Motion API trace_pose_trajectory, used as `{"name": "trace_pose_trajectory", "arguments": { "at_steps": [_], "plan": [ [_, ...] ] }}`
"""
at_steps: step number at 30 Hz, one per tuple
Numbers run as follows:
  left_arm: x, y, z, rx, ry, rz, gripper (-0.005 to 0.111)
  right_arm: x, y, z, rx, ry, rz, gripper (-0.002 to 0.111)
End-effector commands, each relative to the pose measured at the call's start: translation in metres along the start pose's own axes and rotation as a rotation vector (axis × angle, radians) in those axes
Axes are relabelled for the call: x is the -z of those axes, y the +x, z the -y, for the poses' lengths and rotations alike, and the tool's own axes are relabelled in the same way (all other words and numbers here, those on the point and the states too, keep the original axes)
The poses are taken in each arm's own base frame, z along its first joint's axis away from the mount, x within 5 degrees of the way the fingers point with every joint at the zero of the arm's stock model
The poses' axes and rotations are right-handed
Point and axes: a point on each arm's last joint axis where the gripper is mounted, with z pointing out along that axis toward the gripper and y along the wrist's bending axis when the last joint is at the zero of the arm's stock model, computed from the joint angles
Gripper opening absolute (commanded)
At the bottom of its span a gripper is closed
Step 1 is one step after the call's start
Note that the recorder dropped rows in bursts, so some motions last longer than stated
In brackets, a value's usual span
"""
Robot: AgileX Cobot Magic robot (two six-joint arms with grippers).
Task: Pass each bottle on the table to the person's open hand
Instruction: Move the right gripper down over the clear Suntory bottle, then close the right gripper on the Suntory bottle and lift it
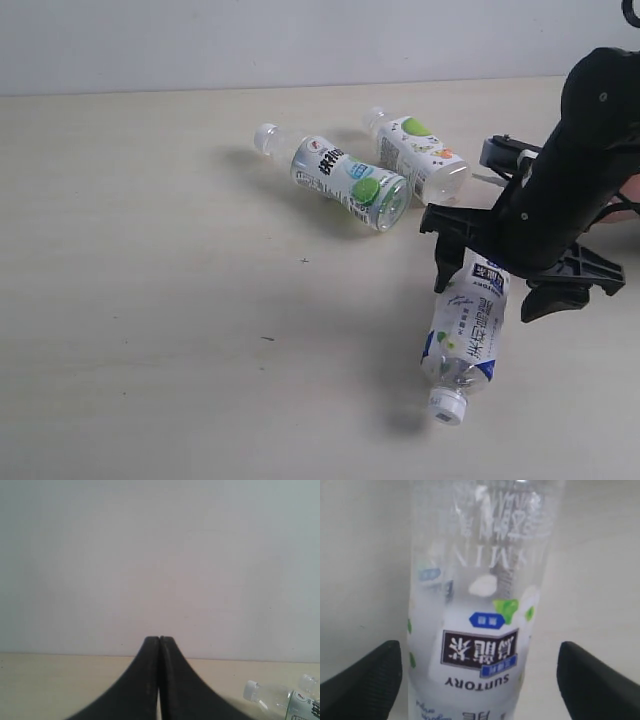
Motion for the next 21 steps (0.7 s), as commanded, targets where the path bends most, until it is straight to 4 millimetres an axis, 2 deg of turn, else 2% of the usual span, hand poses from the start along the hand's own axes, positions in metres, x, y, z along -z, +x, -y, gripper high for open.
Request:
{"name": "trace_pose_trajectory", "arguments": {
  "at_steps": [1,5,8,13,14,17,21],
  "plan": [
    [0.001,0.001,0.0,-0.002,-0.002,0.006,0.0,-0.007,-0.005,-0.003,-0.006,-0.007,0.017,0.075],
    [0.001,0.001,0.0,-0.002,-0.002,0.006,0.0,-0.009,-0.006,-0.004,-0.025,-0.01,0.025,0.063],
    [0.001,0.001,0.0,-0.002,-0.002,0.006,0.0,-0.009,-0.006,-0.004,-0.032,-0.012,0.028,0.043],
    [0.001,0.001,0.0,-0.002,-0.002,0.006,0.0,-0.009,-0.004,-0.005,-0.042,-0.021,0.005,0.003],
    [0.001,0.001,0.0,-0.002,-0.002,0.006,0.0,-0.009,-0.003,-0.005,-0.036,-0.024,-0.003,0.0],
    [0.001,0.001,0.0,-0.002,-0.002,0.006,0.0,-0.005,0.0,-0.007,-0.006,-0.049,-0.032,0.0],
    [0.001,0.001,0.0,-0.002,-0.002,0.006,0.0,0.009,0.003,-0.013,0.05,-0.076,-0.083,0.0]
  ]
}}
